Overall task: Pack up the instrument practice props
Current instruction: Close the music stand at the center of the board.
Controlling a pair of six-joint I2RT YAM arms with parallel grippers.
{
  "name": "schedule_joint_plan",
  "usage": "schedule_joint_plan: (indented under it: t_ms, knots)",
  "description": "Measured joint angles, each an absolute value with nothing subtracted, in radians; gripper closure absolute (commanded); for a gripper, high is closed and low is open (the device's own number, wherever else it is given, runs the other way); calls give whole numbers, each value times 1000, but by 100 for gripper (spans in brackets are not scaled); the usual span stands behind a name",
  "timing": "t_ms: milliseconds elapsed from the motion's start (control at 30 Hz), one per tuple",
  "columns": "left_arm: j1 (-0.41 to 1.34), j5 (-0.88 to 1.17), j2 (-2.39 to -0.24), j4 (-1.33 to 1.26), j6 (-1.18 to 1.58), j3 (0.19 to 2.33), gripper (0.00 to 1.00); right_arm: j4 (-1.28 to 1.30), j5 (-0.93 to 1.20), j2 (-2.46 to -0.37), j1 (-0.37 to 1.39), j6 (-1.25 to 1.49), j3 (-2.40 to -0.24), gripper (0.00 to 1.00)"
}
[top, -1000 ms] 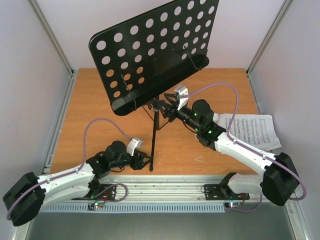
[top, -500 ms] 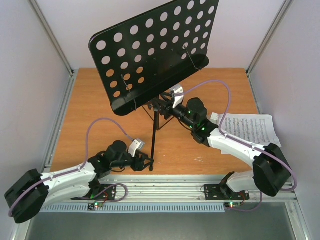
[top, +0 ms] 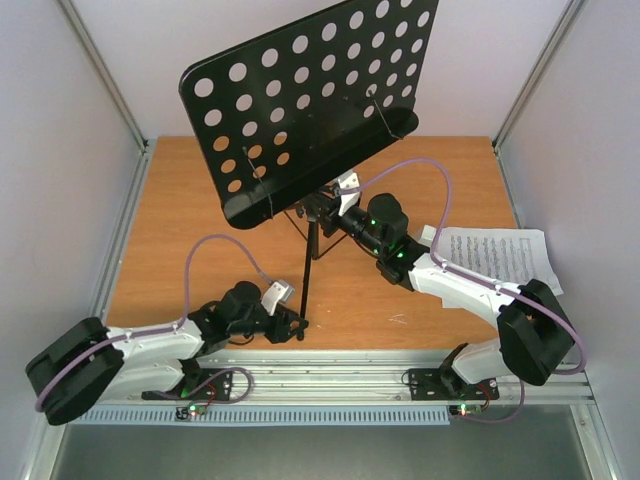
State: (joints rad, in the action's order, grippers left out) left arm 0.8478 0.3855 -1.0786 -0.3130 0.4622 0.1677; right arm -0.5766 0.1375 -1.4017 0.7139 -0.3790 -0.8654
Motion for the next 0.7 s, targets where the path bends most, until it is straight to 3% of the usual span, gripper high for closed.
schedule_joint_plan:
  t_ms: [433,700]
  knots:
    - [861,361,-1213,-445,411,168,97,-575,134,-1403,714,-432,-867,91]
    - [867,307,-1136,-374,368,169,100,-491,139,-1365,712,-432,-881,92]
